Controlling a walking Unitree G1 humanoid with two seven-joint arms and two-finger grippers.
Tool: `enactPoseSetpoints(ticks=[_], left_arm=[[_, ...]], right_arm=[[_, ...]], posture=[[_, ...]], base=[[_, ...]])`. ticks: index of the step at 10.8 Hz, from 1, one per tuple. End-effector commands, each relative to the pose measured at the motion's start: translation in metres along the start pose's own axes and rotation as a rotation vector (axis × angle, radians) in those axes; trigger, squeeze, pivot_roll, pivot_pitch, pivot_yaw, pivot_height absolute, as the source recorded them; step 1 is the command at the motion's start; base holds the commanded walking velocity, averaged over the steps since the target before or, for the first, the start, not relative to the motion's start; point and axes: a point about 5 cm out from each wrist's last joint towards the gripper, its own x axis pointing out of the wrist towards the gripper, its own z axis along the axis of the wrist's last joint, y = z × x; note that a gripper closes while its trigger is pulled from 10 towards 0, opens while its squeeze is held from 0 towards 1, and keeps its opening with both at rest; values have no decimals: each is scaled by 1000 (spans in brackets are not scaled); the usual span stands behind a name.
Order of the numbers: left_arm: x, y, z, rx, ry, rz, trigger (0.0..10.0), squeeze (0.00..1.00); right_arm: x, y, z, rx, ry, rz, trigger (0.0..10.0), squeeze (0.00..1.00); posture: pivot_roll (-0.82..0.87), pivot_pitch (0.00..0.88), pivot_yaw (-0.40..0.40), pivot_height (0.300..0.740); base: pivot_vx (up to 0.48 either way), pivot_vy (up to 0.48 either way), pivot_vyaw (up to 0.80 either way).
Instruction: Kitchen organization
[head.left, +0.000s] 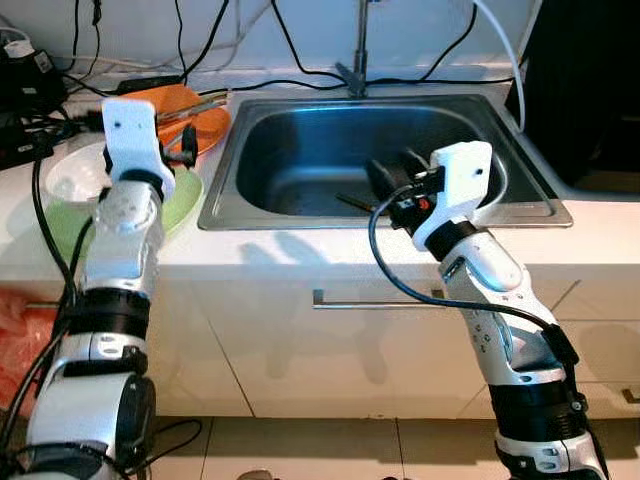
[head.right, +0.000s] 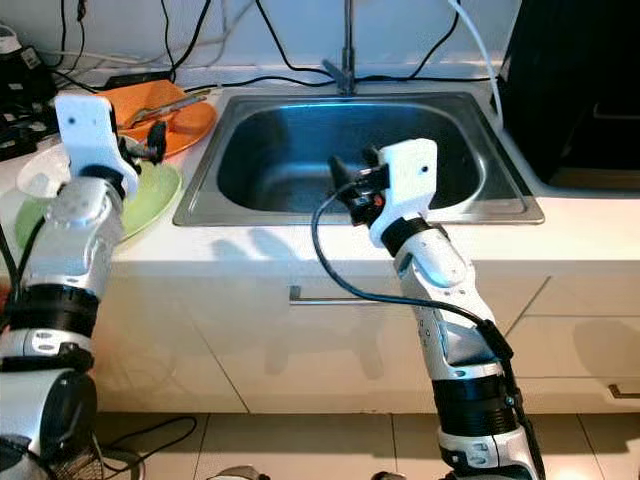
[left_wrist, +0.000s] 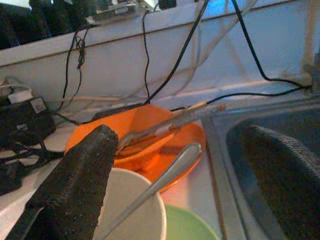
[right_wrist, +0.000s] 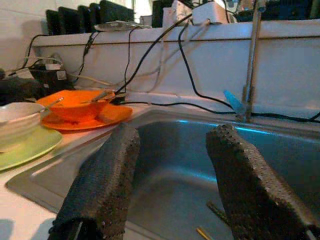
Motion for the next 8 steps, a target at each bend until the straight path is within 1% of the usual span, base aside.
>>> enactPoseSetpoints(ticks=[1,2,3,4,5,6,7,8], left_arm=[[2,2,2,10,6,-7,10000,0],[3,1,1,1,4,-12,10000,0],[2,1,5,-27,-18,-13,10000,0],[-3,-1,29,-36,-196,6,10000,0],[-11,-8,40,-25,-283,-14,10000,0],[-21,-14,39,-62,-300,-13,10000,0],[-43,-26,35,-83,-331,-18,10000,0],[-56,-33,36,-79,-350,-38,10000,0]], right_arm=[[-2,4,2,0,-1,22,10000,0],[-4,3,-1,4,10,10,10000,0],[-4,3,-2,3,11,3,10000,0],[-5,0,11,-4,-73,-34,10000,0],[-6,-3,19,-10,-109,-56,10000,0],[-6,-7,24,-18,-126,-70,10000,0],[-9,-12,26,-26,-131,-88,10000,0],[-10,-14,25,-28,-126,-96,10000,0]], posture=[[148,0,62,740],[150,0,66,740],[150,0,68,740],[149,2,69,740],[149,2,69,740],[148,3,69,740],[149,3,64,740],[154,3,61,740]], base=[[0,0,0],[0,0,0],[0,0,0],[0,0,0],[0,0,0],[0,0,0],[0,0,0],[0,0,0]])
